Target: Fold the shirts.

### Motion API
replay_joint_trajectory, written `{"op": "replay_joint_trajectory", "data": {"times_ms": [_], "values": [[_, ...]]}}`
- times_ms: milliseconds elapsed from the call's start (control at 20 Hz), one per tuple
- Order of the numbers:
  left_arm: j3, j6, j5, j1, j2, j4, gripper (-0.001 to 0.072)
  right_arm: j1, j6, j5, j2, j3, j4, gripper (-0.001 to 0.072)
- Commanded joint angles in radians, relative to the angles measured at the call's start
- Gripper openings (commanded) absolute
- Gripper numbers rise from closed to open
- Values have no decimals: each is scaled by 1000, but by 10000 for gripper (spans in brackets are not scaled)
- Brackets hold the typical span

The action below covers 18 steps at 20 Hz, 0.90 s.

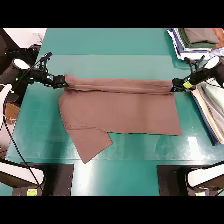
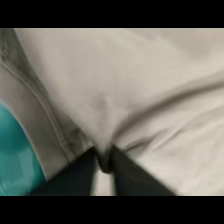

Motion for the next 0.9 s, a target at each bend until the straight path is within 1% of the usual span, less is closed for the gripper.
{"op": "replay_joint_trajectory", "data": {"times_ms": [0,50,100,200,250,400,600,700,850], "values": [[-5,-63,-61,0,0,21,539,-3,36,14,9,-27,9,300],[5,-88,-92,3,0,37,549,-11,36,52,9,-7,9,412],[15,-113,-130,12,6,58,549,-20,34,105,9,22,8,411],[21,-133,-211,48,43,72,548,-48,-18,237,35,58,8,408],[6,-147,-234,66,78,73,549,-62,-29,262,71,40,8,408],[-158,-149,-239,82,251,102,548,-104,-29,239,228,-106,9,408],[-491,-203,-236,82,488,99,549,-115,-36,167,402,-307,10,408],[-641,-205,-238,82,573,82,549,-114,-38,133,456,-375,21,408],[-807,-205,-237,82,666,60,548,-115,-71,113,497,-427,94,408]]}}
